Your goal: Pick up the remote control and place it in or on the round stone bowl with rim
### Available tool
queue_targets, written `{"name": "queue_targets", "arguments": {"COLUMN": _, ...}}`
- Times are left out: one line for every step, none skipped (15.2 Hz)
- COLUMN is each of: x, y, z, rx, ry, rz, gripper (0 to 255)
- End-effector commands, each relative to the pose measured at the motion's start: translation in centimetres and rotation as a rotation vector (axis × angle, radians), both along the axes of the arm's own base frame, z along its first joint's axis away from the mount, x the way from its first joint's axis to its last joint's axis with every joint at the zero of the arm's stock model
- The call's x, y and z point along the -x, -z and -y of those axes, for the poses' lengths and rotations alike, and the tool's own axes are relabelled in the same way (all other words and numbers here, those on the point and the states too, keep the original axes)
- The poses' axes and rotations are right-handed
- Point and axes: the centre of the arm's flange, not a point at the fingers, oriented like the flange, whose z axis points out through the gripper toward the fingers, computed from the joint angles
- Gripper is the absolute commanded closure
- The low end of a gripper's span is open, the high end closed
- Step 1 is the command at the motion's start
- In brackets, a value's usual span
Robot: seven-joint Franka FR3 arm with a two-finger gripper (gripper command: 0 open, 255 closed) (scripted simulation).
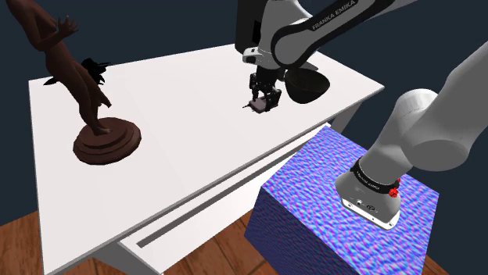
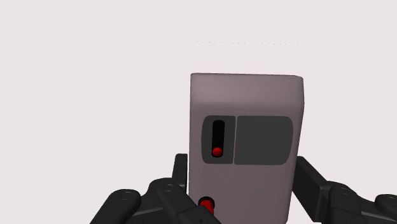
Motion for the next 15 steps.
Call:
{"name": "queue_targets", "arguments": {"x": 0.0, "y": 0.0, "z": 0.0, "rx": 0.000, "ry": 0.000, "rz": 0.000, "gripper": 255}}
{"name": "queue_targets", "arguments": {"x": 0.0, "y": 0.0, "z": 0.0, "rx": 0.000, "ry": 0.000, "rz": 0.000, "gripper": 255}}
{"name": "queue_targets", "arguments": {"x": 0.0, "y": 0.0, "z": 0.0, "rx": 0.000, "ry": 0.000, "rz": 0.000, "gripper": 255}}
{"name": "queue_targets", "arguments": {"x": 0.0, "y": 0.0, "z": 0.0, "rx": 0.000, "ry": 0.000, "rz": 0.000, "gripper": 255}}
{"name": "queue_targets", "arguments": {"x": 0.0, "y": 0.0, "z": 0.0, "rx": 0.000, "ry": 0.000, "rz": 0.000, "gripper": 255}}
{"name": "queue_targets", "arguments": {"x": 0.0, "y": 0.0, "z": 0.0, "rx": 0.000, "ry": 0.000, "rz": 0.000, "gripper": 255}}
{"name": "queue_targets", "arguments": {"x": 0.0, "y": 0.0, "z": 0.0, "rx": 0.000, "ry": 0.000, "rz": 0.000, "gripper": 255}}
{"name": "queue_targets", "arguments": {"x": 0.0, "y": -0.5, "z": 0.0, "rx": 0.000, "ry": 0.000, "rz": 0.000, "gripper": 255}}
{"name": "queue_targets", "arguments": {"x": 0.0, "y": -1.0, "z": 0.0, "rx": 0.000, "ry": 0.000, "rz": 0.000, "gripper": 255}}
{"name": "queue_targets", "arguments": {"x": 0.0, "y": -1.6, "z": 0.0, "rx": 0.000, "ry": 0.000, "rz": 0.000, "gripper": 255}}
{"name": "queue_targets", "arguments": {"x": 0.0, "y": -2.1, "z": 0.0, "rx": 0.000, "ry": 0.000, "rz": 0.000, "gripper": 255}}
{"name": "queue_targets", "arguments": {"x": 0.0, "y": -2.6, "z": 0.0, "rx": 0.000, "ry": 0.000, "rz": 0.000, "gripper": 255}}
{"name": "queue_targets", "arguments": {"x": 0.0, "y": -3.1, "z": 0.0, "rx": 0.000, "ry": 0.000, "rz": 0.000, "gripper": 255}}
{"name": "queue_targets", "arguments": {"x": 0.0, "y": -3.7, "z": 0.0, "rx": 0.000, "ry": 0.000, "rz": 0.000, "gripper": 255}}
{"name": "queue_targets", "arguments": {"x": 0.0, "y": -4.2, "z": 0.0, "rx": 0.000, "ry": 0.000, "rz": 0.000, "gripper": 255}}
